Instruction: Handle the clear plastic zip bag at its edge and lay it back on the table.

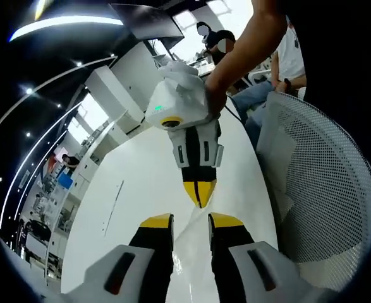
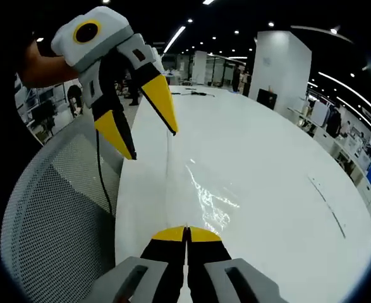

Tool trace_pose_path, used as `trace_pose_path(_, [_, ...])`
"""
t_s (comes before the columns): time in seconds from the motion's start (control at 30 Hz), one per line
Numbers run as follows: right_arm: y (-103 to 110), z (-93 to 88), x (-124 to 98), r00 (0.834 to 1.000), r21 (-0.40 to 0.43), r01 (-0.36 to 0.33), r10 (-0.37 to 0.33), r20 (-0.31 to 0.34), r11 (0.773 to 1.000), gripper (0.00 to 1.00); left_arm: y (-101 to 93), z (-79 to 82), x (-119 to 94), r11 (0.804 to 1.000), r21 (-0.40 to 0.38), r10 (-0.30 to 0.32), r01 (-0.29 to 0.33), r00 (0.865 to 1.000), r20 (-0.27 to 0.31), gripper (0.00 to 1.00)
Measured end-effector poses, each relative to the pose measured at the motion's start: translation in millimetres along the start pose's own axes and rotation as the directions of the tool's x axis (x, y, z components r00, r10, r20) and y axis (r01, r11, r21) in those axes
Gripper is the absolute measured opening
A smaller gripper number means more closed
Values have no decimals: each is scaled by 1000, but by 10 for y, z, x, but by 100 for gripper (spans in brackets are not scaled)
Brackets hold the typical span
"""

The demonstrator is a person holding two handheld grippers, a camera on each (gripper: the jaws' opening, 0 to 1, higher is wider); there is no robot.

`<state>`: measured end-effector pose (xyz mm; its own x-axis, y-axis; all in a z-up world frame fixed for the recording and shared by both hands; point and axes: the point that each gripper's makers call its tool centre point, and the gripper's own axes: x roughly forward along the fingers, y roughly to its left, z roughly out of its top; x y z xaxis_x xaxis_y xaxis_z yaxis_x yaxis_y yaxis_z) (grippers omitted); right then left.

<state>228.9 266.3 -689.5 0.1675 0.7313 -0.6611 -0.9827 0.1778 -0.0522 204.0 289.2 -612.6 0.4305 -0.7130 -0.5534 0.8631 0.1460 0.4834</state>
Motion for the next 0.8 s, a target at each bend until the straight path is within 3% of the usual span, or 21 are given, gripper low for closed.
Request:
trace_pose_path(0.4, [-64,51,-64,999,52,31,-31,-10,998,0,-140,91,211,998,35,-57,58,998,-13,21])
trace_pose_path(0.8, [-55,233,-165,999,104,35,-33,-25,994,0,-118,-12,361,991,113,-70,77,995,-64,18])
